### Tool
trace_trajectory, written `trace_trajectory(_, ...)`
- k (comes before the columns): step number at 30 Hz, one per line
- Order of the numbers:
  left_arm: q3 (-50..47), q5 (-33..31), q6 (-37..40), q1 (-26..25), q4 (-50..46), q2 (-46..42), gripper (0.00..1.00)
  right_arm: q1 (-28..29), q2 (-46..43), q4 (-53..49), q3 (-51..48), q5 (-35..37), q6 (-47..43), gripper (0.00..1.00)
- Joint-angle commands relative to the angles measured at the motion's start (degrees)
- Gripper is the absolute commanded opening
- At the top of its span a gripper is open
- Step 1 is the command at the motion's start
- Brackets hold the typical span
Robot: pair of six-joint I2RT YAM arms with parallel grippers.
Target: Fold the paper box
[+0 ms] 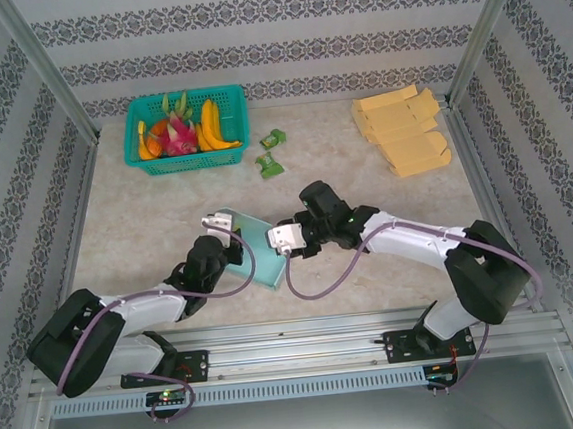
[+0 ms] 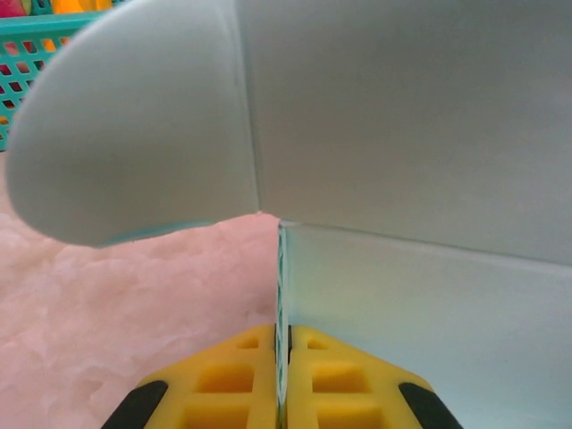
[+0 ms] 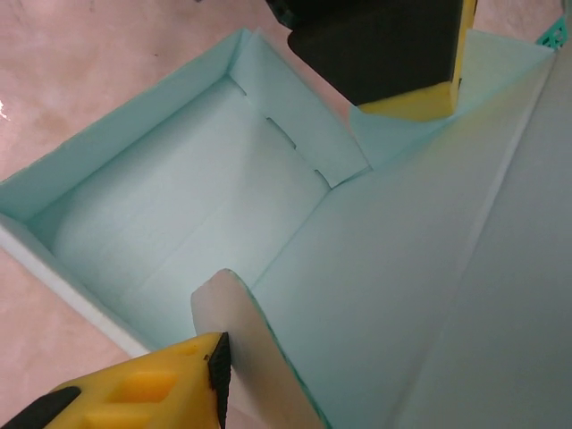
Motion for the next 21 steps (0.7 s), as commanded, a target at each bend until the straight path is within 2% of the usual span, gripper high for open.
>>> trace_trajectory(1, -2.98, 0.82, -0.64, -0.59, 3.27, -0.51, 0.08, 3.33, -2.82, 0.40, -1.41, 5.89, -1.02, 0.39)
trace_trajectory(9, -6.97, -0.60, -4.91, -0.82, 3.45, -0.01, 0.10, 11.04, -5.73, -1.30, -1.98, 15.77, -1.42, 0.40)
trace_trajectory(16, -5.99, -3.80, -7.86, -0.82, -2.60, 1.66, 0.13, 15.79, -2.13, -1.41, 0.25, 23.64, 0.86, 0.39)
trace_trajectory(18, -6.19, -3.98, -8.19, -0.82, -3.25, 1.21, 0.19, 15.91, -1.32, -1.31, 0.65, 24.12, 1.36, 0.39)
trace_trajectory(21, -5.14, -4.37, -8.95, -0.82, -7.55, -0.66, 0.33, 16.17, -0.26, -1.17, 0.96, 24.87, 1.79, 0.39)
